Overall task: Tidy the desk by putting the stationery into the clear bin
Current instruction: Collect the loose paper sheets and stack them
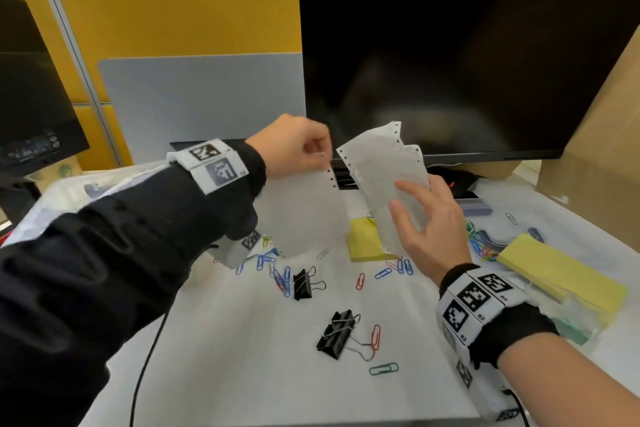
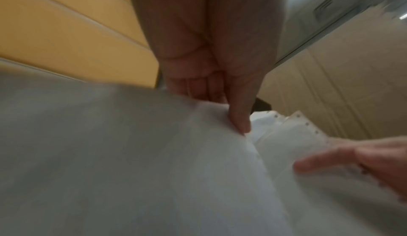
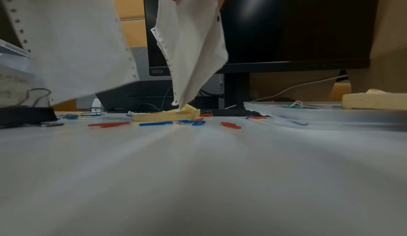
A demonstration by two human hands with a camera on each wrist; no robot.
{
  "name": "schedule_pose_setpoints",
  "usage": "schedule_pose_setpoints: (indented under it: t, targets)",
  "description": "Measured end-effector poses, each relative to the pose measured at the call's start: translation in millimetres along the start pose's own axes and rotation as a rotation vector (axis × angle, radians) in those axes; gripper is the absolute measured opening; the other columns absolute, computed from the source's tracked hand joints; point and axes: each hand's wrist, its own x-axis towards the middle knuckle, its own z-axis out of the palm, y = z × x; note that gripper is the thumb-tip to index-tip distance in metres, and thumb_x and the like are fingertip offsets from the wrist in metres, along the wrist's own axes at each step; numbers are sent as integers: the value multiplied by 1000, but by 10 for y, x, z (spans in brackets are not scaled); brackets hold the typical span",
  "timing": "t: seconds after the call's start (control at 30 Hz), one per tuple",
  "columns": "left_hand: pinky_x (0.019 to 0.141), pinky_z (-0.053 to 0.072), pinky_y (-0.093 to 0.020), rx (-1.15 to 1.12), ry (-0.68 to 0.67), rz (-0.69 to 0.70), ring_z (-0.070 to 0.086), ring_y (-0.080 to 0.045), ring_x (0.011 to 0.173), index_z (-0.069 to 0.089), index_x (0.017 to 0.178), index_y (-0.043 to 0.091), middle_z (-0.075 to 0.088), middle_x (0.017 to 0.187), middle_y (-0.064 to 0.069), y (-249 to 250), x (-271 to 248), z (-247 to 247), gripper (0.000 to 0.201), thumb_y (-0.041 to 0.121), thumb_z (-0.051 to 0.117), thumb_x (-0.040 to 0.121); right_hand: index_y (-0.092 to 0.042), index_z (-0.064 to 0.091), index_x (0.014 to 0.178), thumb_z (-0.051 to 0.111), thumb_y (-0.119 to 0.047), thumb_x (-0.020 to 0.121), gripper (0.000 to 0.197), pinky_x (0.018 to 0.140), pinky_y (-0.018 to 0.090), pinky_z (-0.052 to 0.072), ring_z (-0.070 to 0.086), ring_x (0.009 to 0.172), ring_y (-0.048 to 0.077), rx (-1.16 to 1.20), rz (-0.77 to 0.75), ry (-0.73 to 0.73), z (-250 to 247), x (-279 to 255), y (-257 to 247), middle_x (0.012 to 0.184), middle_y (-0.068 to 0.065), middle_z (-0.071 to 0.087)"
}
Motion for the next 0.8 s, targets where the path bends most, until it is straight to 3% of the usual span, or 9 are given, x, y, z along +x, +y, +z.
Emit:
schedule_pose_setpoints:
  t: [0.07,0.13,0.2,0.3,0.47,0.57,0.63,0.7,0.8]
  targets:
    - [66,40,-1,-77,-23,106,57,-1,69,69,88,14,64,78,7,158,49,-70,6,15,66,83,-10,62,114,56,-49,76,55,84,-6,29,40,99,-7,49,-9,-24,-1,-8,-12,114,0,50]
    - [74,44,-6,-173,14,186,61,-4,74,71,88,15,67,79,7,294,93,-31,6,15,68,83,-13,62,113,65,-53,69,59,84,-6,30,42,98,-6,76,6,-40,-1,-5,-21,110,-2,49]
    - [79,47,-15,-292,108,230,62,-7,80,71,87,14,69,81,4,390,136,94,5,15,67,83,-12,62,103,74,-39,70,44,76,-2,33,42,87,-4,35,4,-31,14,2,-17,100,-1,48]
    - [78,46,-14,-405,303,168,60,-10,81,68,91,14,67,85,2,412,228,380,7,17,65,85,1,60,88,63,-17,80,20,63,12,27,37,73,3,-67,4,26,38,21,49,85,4,46]
    - [62,37,-17,-435,499,-48,43,-11,65,46,86,18,43,68,6,135,296,909,17,23,63,85,-1,50,120,52,2,86,34,78,6,24,50,99,20,-87,121,108,-18,30,57,116,15,52]
    - [61,39,-22,-325,291,-166,46,-14,64,49,86,15,50,69,1,-69,257,1155,13,21,61,87,-22,30,140,45,3,90,58,81,6,24,42,100,9,-31,218,78,-51,29,7,124,1,41]
    - [74,47,-29,-136,-67,-223,59,-21,83,59,96,14,64,94,-7,-194,222,1282,12,21,60,87,-33,26,142,41,6,91,66,79,12,33,38,86,6,-51,237,36,-52,20,5,113,-4,35]
    - [89,45,-30,10,-380,-249,57,-24,106,60,113,17,60,120,-7,-268,185,1375,29,25,61,86,-29,44,133,39,11,89,60,80,18,40,48,92,16,-105,232,14,-48,29,23,111,3,37]
    - [100,42,-33,54,-503,-278,52,-25,118,52,128,18,55,130,-5,-234,160,1421,48,34,63,84,-10,64,109,44,11,87,36,92,12,32,44,123,22,-123,291,-3,-41,43,64,122,10,39]
